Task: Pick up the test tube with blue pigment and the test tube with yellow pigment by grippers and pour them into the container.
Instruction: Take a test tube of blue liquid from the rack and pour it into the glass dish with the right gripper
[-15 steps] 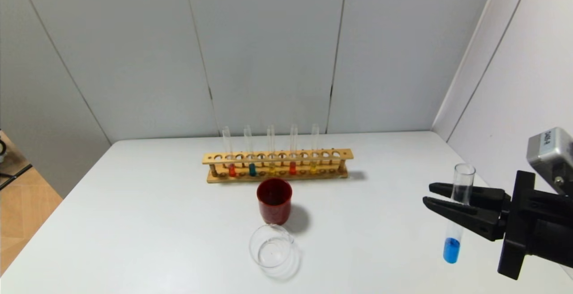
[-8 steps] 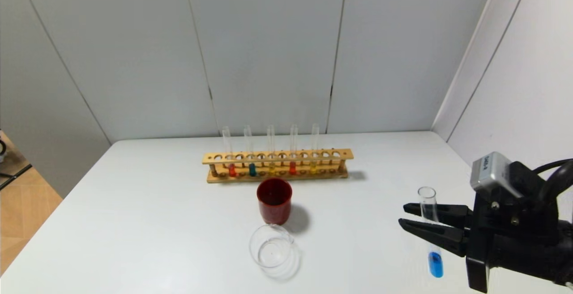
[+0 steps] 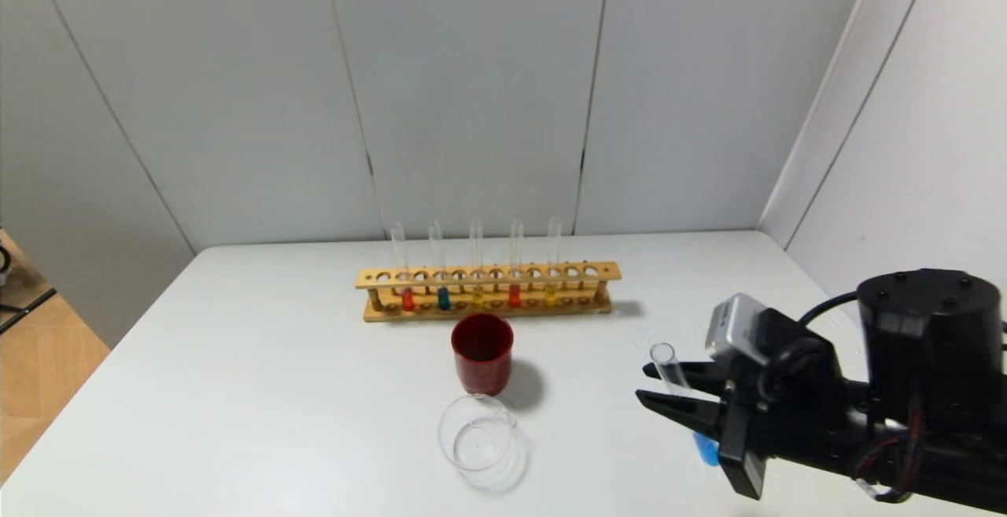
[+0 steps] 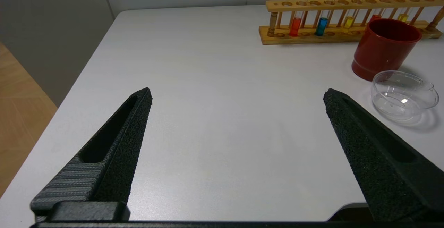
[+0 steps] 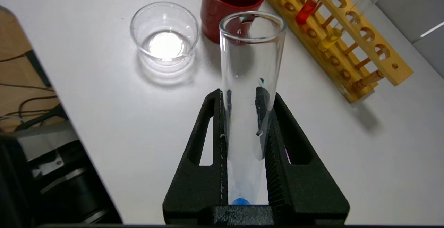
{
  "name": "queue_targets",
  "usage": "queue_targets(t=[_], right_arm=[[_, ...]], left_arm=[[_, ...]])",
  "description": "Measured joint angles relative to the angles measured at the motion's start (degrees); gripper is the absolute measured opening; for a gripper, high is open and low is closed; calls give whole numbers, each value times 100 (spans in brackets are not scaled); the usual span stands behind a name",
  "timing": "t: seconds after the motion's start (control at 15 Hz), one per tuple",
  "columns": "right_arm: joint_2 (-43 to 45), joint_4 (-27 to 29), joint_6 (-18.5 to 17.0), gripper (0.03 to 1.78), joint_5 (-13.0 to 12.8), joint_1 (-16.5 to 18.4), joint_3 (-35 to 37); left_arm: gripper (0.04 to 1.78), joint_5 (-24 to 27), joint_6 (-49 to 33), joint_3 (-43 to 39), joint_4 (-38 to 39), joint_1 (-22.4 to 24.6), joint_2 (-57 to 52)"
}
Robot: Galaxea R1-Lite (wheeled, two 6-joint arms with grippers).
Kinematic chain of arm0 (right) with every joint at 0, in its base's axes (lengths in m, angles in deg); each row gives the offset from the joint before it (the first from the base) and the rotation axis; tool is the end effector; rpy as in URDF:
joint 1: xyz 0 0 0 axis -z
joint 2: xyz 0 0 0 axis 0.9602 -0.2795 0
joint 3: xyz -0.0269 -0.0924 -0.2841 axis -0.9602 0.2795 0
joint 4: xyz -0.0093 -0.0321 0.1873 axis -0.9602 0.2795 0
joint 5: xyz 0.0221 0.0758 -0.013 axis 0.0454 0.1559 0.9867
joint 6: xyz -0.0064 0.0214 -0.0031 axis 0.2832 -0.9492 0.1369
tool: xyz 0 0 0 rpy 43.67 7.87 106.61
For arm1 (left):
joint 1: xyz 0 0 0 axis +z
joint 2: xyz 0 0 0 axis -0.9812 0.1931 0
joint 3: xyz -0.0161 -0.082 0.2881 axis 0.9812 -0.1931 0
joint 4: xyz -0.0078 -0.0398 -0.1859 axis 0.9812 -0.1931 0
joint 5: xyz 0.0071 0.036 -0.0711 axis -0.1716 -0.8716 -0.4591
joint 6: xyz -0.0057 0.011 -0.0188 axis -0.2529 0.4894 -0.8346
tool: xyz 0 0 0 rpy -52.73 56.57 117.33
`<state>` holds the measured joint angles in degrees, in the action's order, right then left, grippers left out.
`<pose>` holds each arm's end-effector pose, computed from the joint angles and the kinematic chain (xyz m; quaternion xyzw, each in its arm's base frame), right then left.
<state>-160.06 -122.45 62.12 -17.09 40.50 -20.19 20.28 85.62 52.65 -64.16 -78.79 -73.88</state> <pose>0.1896 0.1315 0.1324 -0.2157 0.1422 0.4391 0.8605 -0.0239 -0.0002 0.0772 -0.0057 0.0026 -0.0014 1.0000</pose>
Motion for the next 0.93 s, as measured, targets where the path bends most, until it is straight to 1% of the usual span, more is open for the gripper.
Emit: queue_targets(t=[0.13, 0.2, 0.27, 0.53, 0.67, 0.73, 0.8, 0.93], right_arm=[[-492, -791, -2, 39, -200, -278, -2], [-675, -1128, -2, 39, -241, -407, -2], [-822, -1312, 2, 39, -261, -488, -44], [-1204, -1301, 63, 39, -289, -675, -254], [-1297, -1246, 227, 39, -300, -757, -272], [-1328, -1230, 304, 39, -369, -777, -283], [-1373, -1224, 452, 39, -521, -805, -294], [-1482, -1224, 933, 39, -950, -831, -311]], left_arm=[[175, 2, 0, 0, -1, 0, 0], [175, -2, 0, 0, 0, 0, 0], [175, 0, -2, 0, -1, 0, 0], [175, -6, -2, 0, -1, 0, 0], [175, 0, 2, 0, -1, 0, 0], [175, 0, 0, 0, 0, 0, 0], [175, -2, -2, 0, -1, 0, 0], [175, 0, -2, 0, -1, 0, 0]])
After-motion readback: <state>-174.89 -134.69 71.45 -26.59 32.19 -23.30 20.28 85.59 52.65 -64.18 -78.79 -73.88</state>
